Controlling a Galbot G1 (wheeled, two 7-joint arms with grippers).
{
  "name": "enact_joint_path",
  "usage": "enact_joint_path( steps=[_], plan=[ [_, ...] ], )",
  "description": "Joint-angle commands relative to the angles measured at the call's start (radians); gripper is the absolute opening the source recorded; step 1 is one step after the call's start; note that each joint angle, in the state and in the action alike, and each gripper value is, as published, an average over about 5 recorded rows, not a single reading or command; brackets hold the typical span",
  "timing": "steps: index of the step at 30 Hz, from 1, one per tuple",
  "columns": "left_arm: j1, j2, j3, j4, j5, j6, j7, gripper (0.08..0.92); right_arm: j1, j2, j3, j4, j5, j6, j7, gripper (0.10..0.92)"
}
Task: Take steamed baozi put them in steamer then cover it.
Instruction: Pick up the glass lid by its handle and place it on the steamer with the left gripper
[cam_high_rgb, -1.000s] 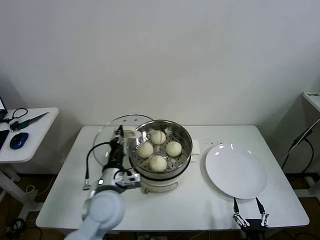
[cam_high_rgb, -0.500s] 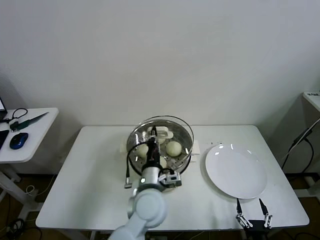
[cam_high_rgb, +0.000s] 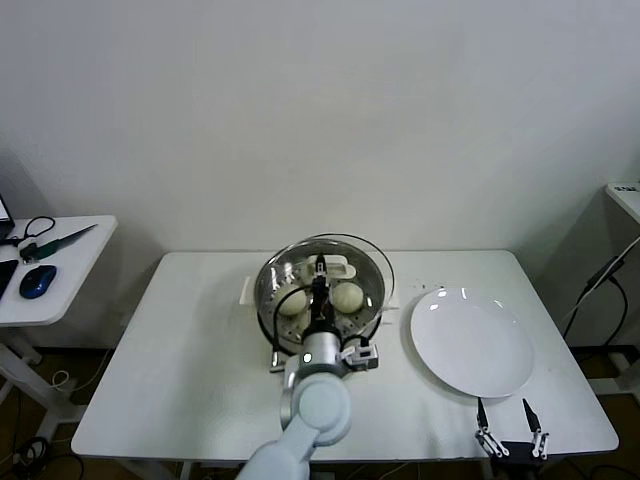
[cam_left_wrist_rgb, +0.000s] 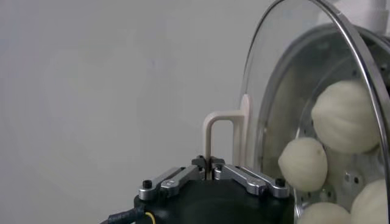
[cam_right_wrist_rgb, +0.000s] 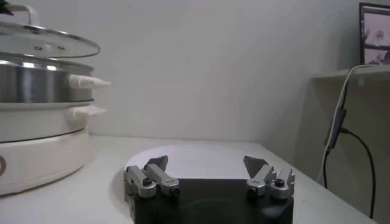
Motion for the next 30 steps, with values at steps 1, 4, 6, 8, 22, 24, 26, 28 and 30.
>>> enact_joint_path(
  steps=[1,4,6,8,22,24,26,28,30],
  plan=[
    [-0.001,0.004,-0.011,0.05,0.02,0.003,-0.018,0.132,0.004,0.0,0.003,-0.003,0.003,0.002,0.002,0.823],
    [0.006,0.007,-0.012,0.047,0.021,0.002,-0.016,0.132,0.005,0.002,0.002,-0.006,0.003,0.002,0.002,0.823],
    [0.01,0.007,-0.012,0.048,0.022,0.001,-0.015,0.132,0.006,0.003,0.002,-0.008,0.003,0.002,0.003,0.823],
    [0.012,0.007,-0.013,0.05,0.024,0.0,-0.016,0.132,0.005,0.004,0.002,-0.009,0.004,0.003,0.004,0.823],
    [0.012,0.034,-0.021,0.046,0.016,-0.016,-0.014,0.132,0.005,0.006,0.003,-0.005,0.002,0.015,0.003,0.823],
    [0.014,0.04,-0.018,0.036,0.005,-0.016,-0.013,0.132,0.007,0.007,0.004,-0.005,0.001,0.015,0.003,0.823],
    [0.015,0.047,-0.013,0.02,-0.012,-0.016,-0.011,0.141,0.008,0.009,0.004,-0.004,0.001,0.014,0.003,0.823],
    [0.016,0.053,-0.008,-0.001,-0.026,-0.016,-0.002,0.176,0.01,0.009,0.004,-0.003,0.0,0.011,0.003,0.823],
    [0.019,0.06,0.001,-0.032,-0.042,-0.013,0.013,0.223,0.01,0.01,0.004,-0.002,0.0,0.008,0.002,0.823]
  ],
)
